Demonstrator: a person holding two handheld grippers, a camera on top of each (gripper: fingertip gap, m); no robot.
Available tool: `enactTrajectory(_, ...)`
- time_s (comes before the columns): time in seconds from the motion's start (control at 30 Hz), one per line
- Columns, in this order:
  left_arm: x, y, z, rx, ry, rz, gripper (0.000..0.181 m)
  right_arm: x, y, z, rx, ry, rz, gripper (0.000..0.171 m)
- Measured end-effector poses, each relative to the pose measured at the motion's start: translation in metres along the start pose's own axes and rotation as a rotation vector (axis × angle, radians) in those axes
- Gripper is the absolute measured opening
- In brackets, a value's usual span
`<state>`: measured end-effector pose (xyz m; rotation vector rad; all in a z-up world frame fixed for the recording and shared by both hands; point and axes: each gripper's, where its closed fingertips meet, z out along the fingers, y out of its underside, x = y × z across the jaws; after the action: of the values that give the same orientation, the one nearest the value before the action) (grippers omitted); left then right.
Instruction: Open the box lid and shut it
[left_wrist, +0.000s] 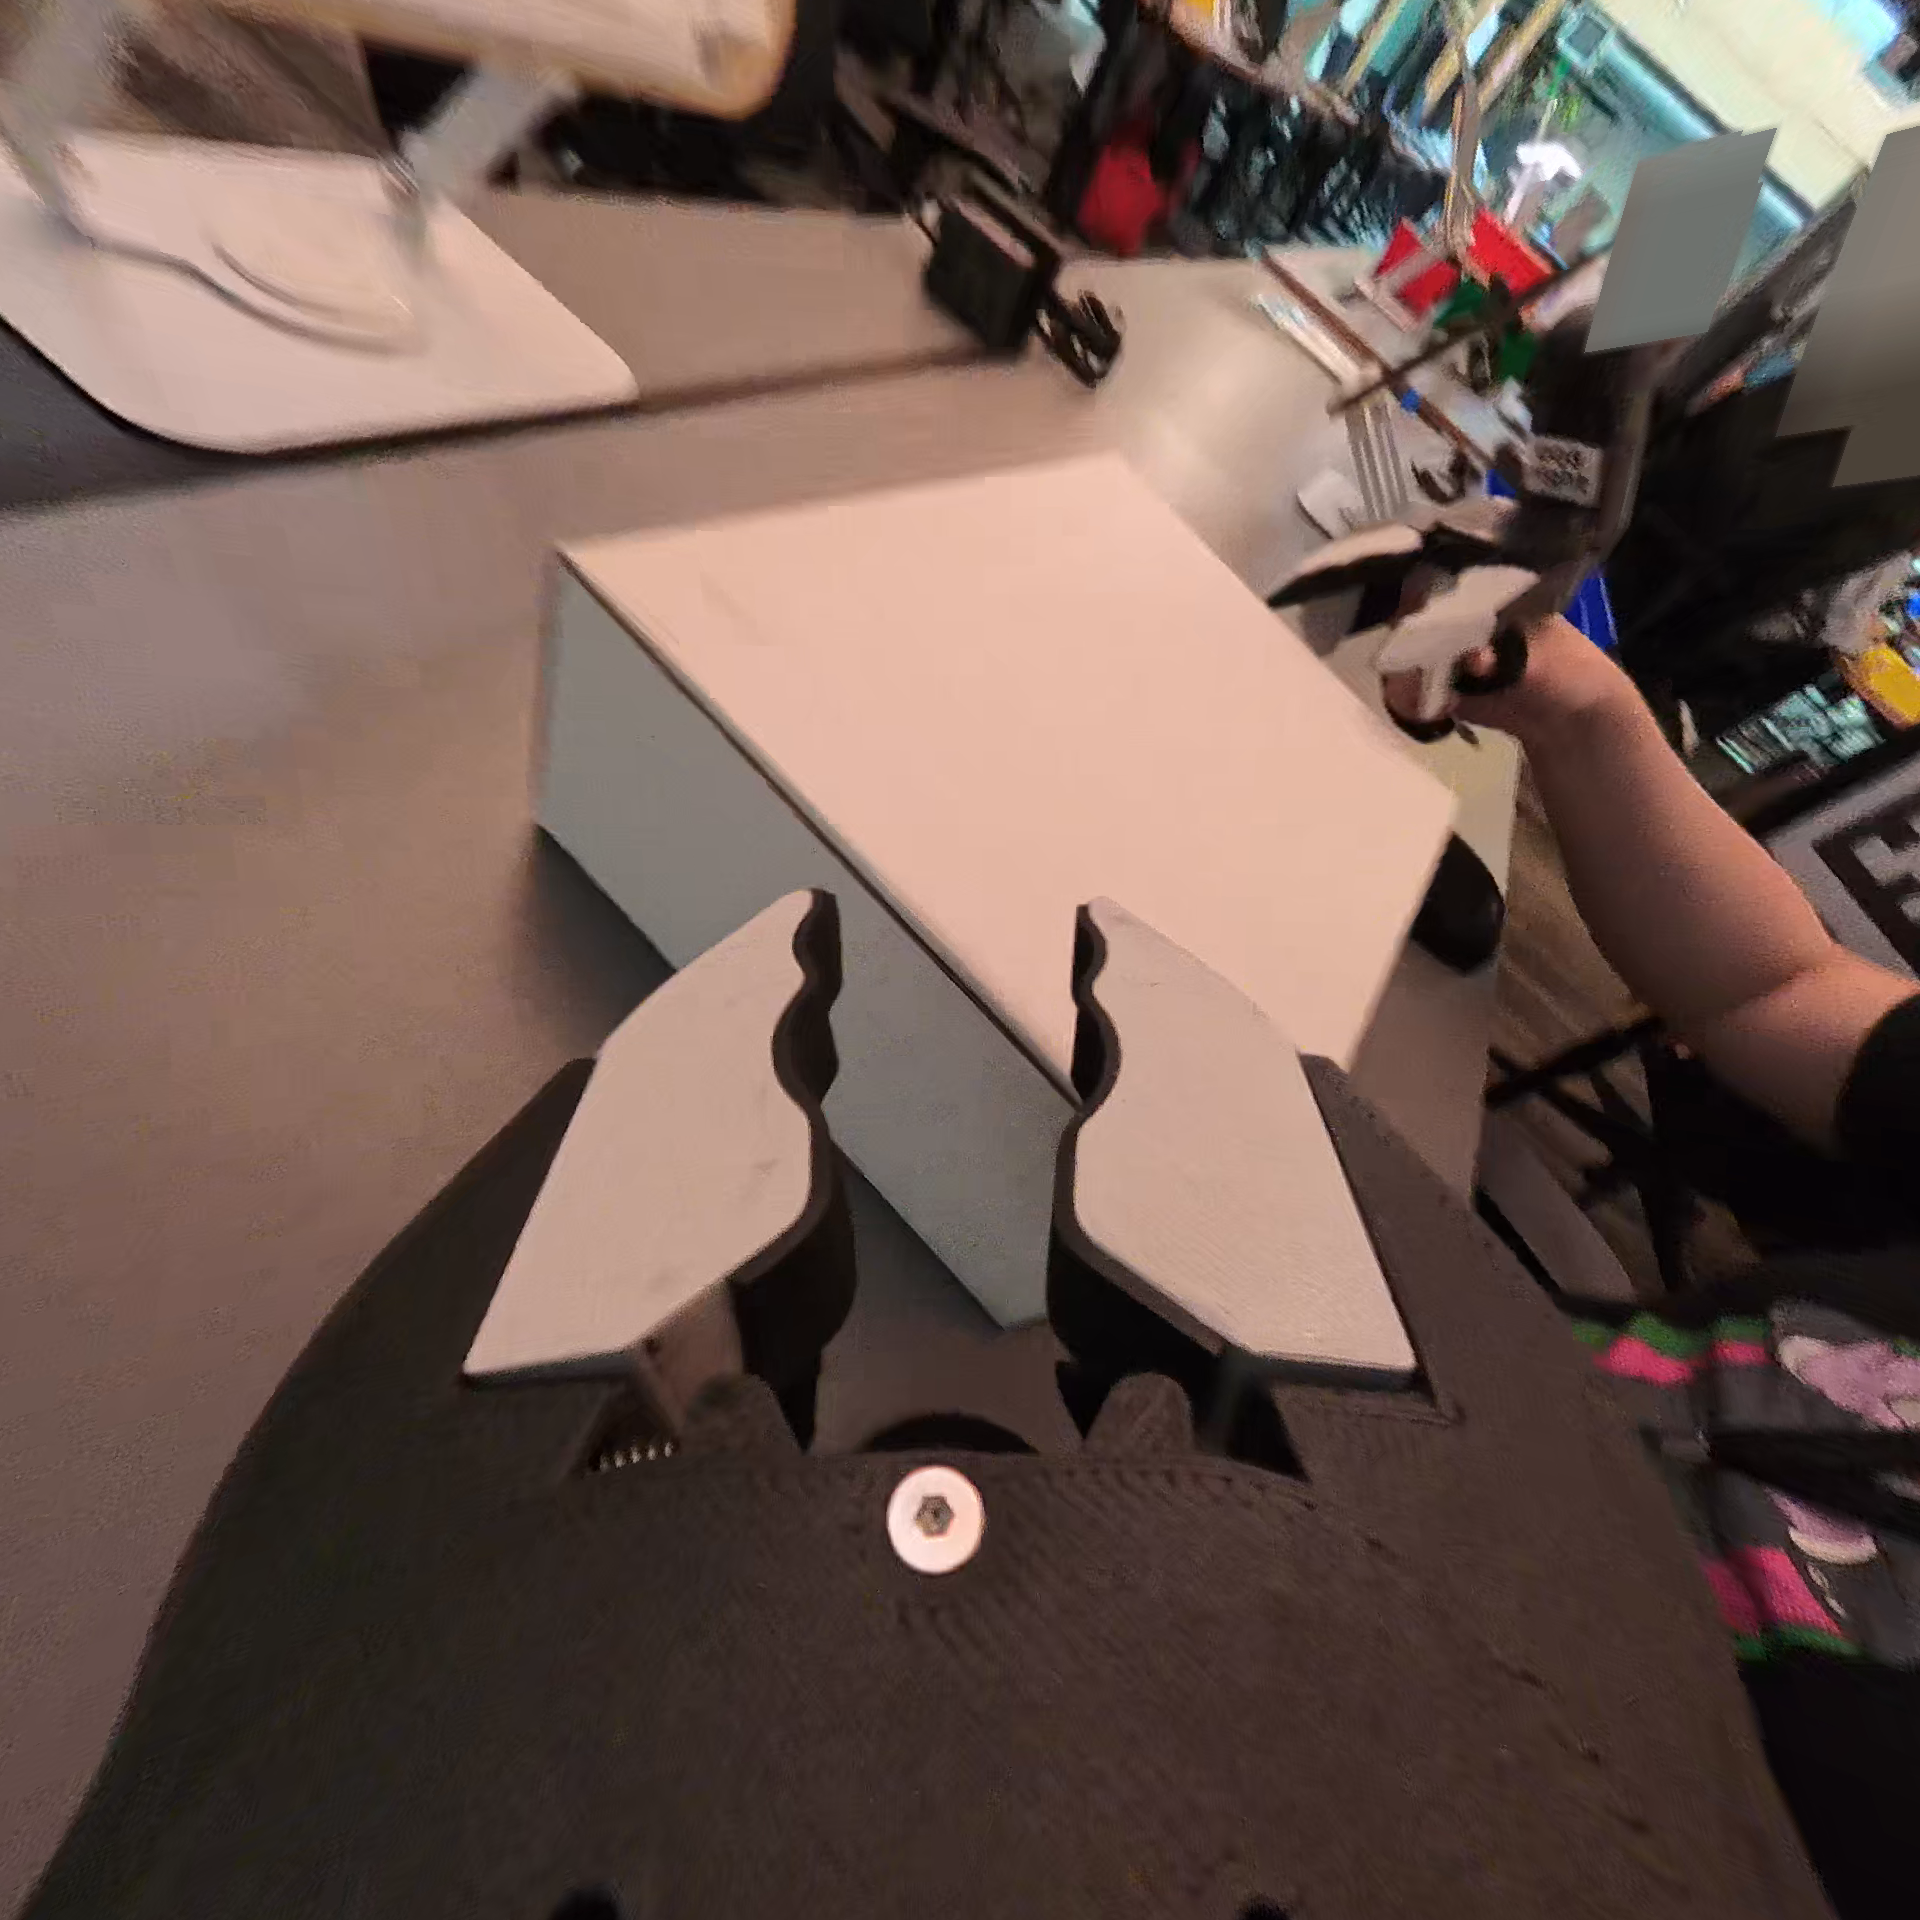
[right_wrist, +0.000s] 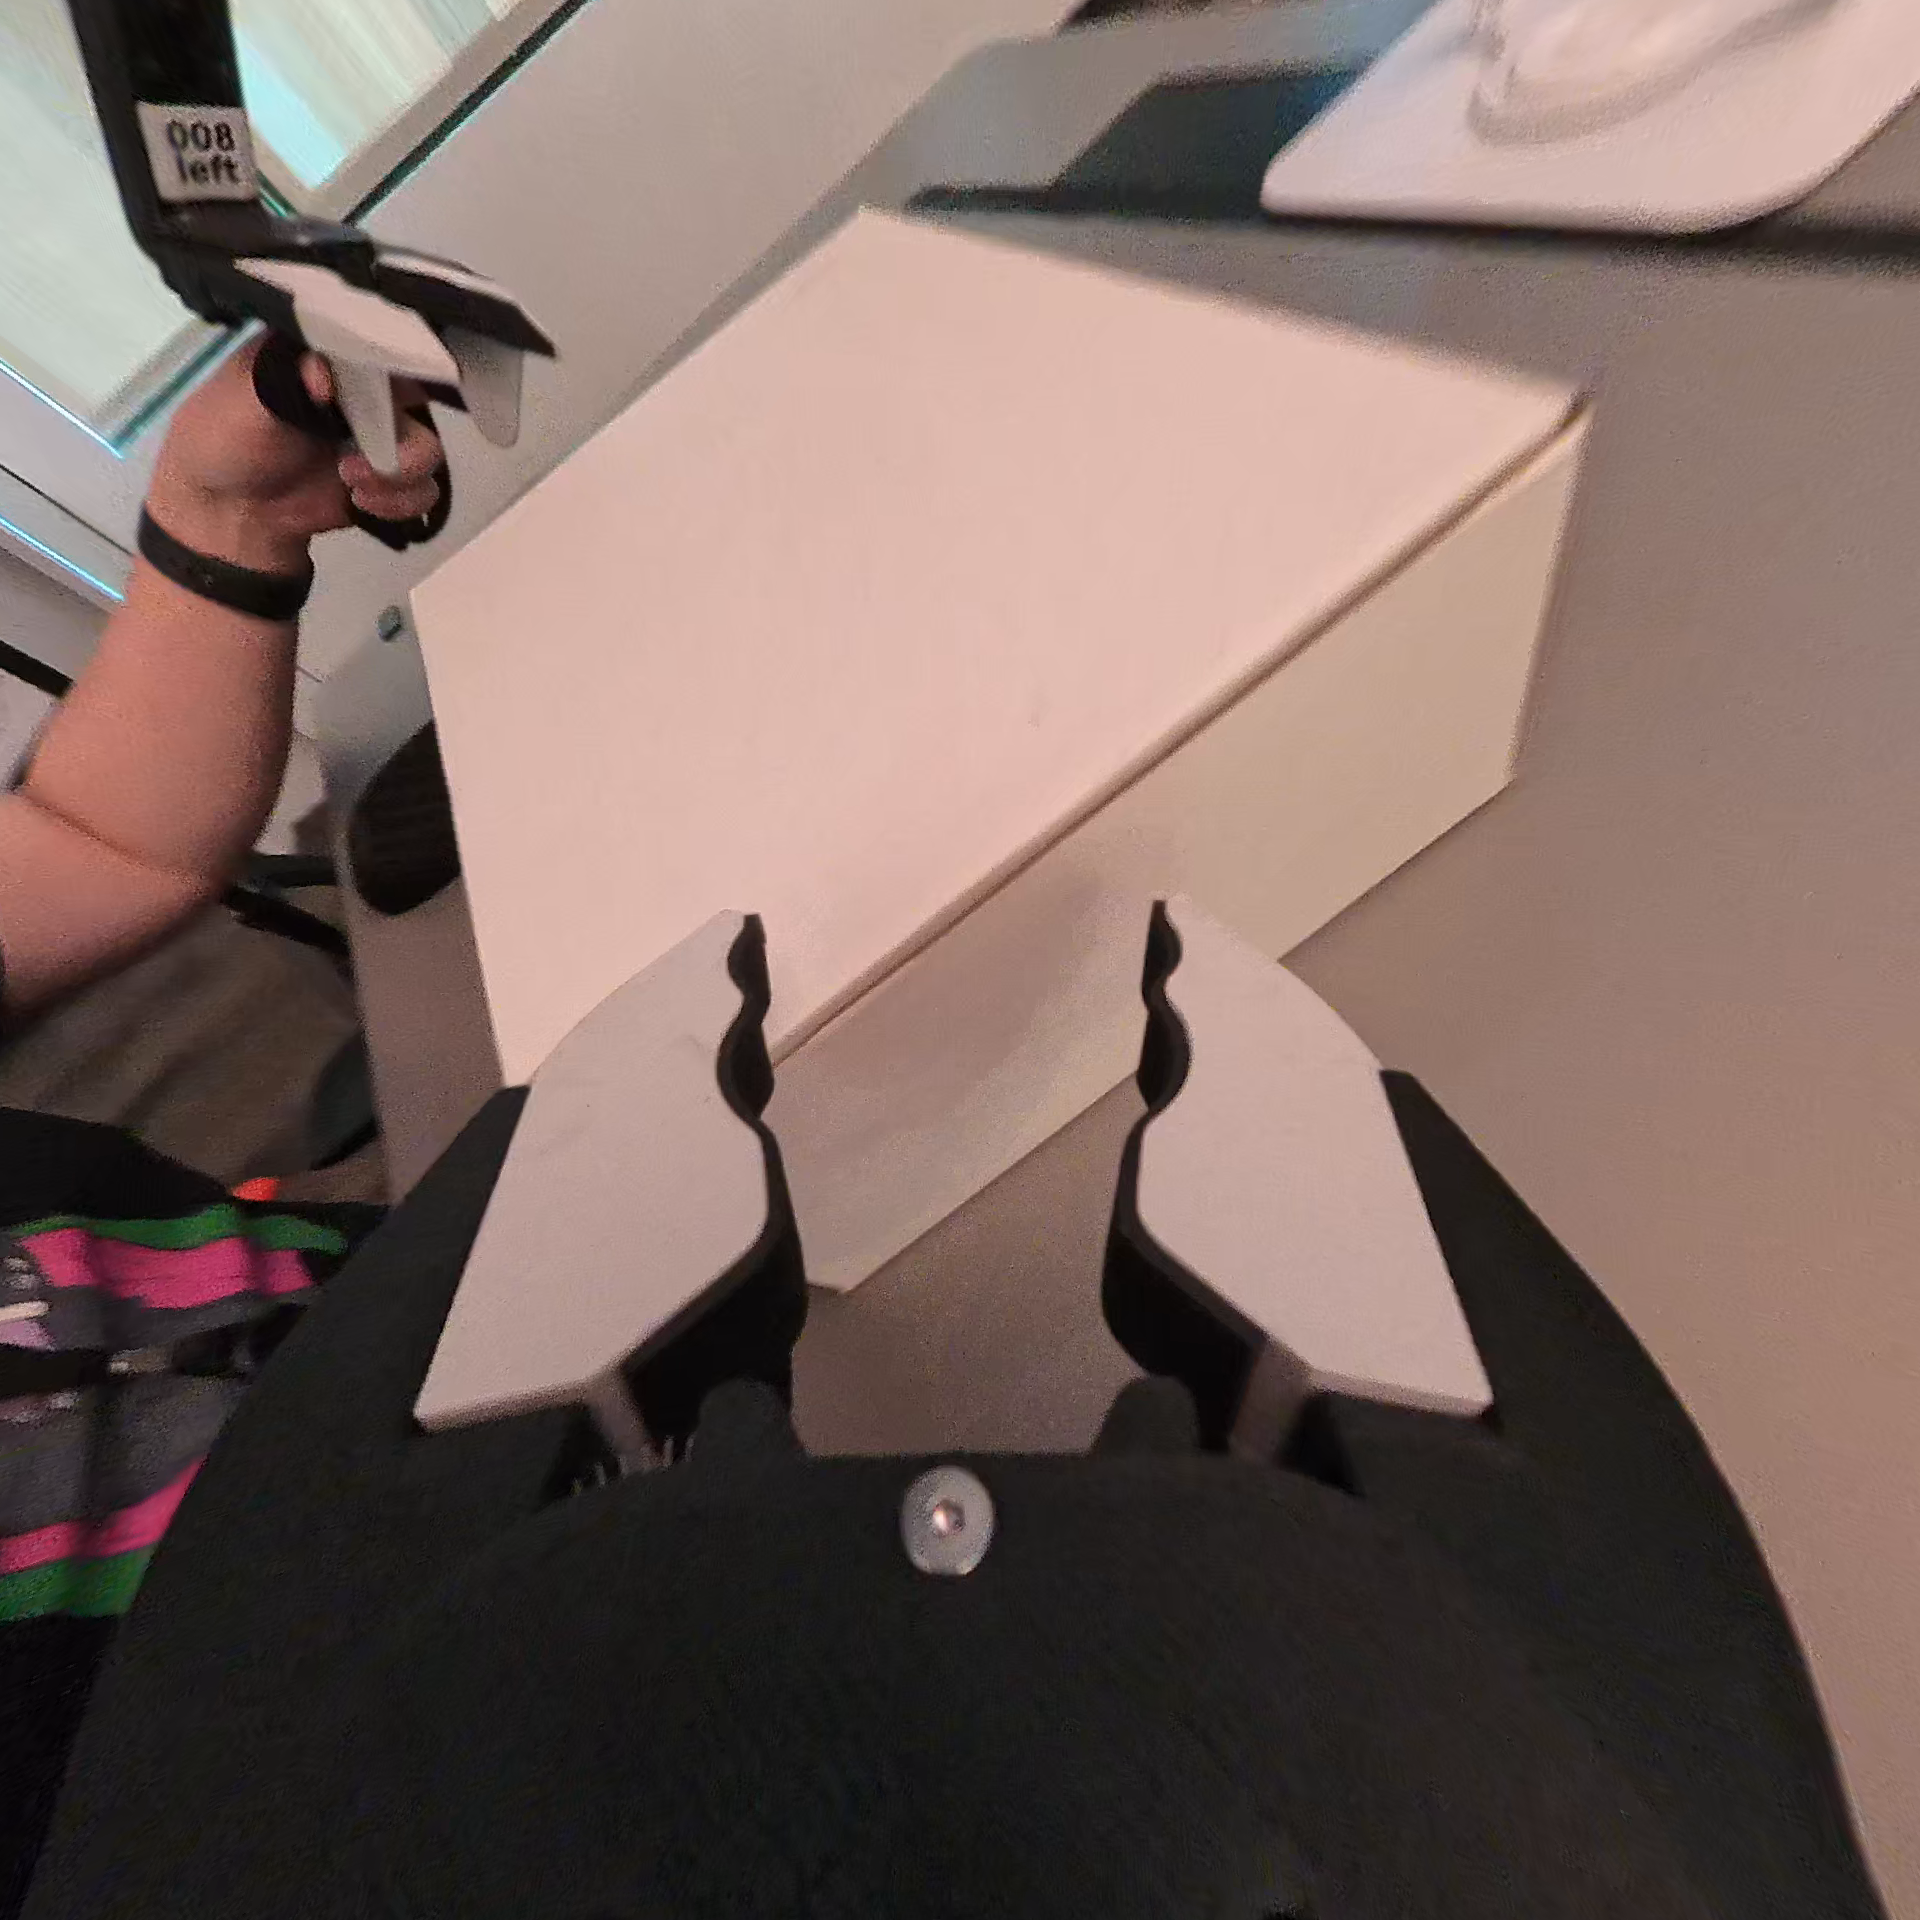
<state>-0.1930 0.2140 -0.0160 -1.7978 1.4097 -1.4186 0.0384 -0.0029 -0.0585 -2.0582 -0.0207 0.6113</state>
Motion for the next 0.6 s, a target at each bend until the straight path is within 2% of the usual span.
enactTrajectory(0.07,-0.031,-0.024,-0.003,0.051,-0.091,0.058,0.036,0.015,-0.023,-0.007,0.036,0.045,-0.116,0.069)
enactTrajectory(0.13,-0.067,-0.032,0.004,0.016,-0.199,0.177,0.024,0.047,-0.039,-0.012,0.027,0.188,-0.287,0.055)
enactTrajectory(0.17,-0.079,-0.029,0.013,-0.028,-0.211,0.238,0.012,0.066,-0.043,-0.014,-0.005,0.285,-0.375,0.048)
enactTrajectory(0.23,-0.102,-0.022,0.033,-0.135,-0.261,0.353,0.001,0.097,-0.045,-0.015,-0.121,0.442,-0.524,0.031)
enactTrajectory(0.3,-0.119,-0.019,0.050,-0.218,-0.322,0.468,0.000,0.114,-0.046,-0.007,-0.212,0.521,-0.605,0.017)
enactTrajectory(0.33,-0.119,-0.019,0.059,-0.241,-0.315,0.501,0.000,0.115,-0.044,0.001,-0.257,0.509,-0.628,0.001)
enactTrajectory(0.53,-0.106,-0.021,0.092,-0.355,-0.274,0.634,0.000,0.116,-0.044,0.036,-0.422,0.504,-0.781,0.001)
enactTrajectory(0.6,-0.107,-0.020,0.094,-0.379,-0.309,0.660,0.000,0.116,-0.046,0.042,-0.448,0.521,-0.805,0.000)
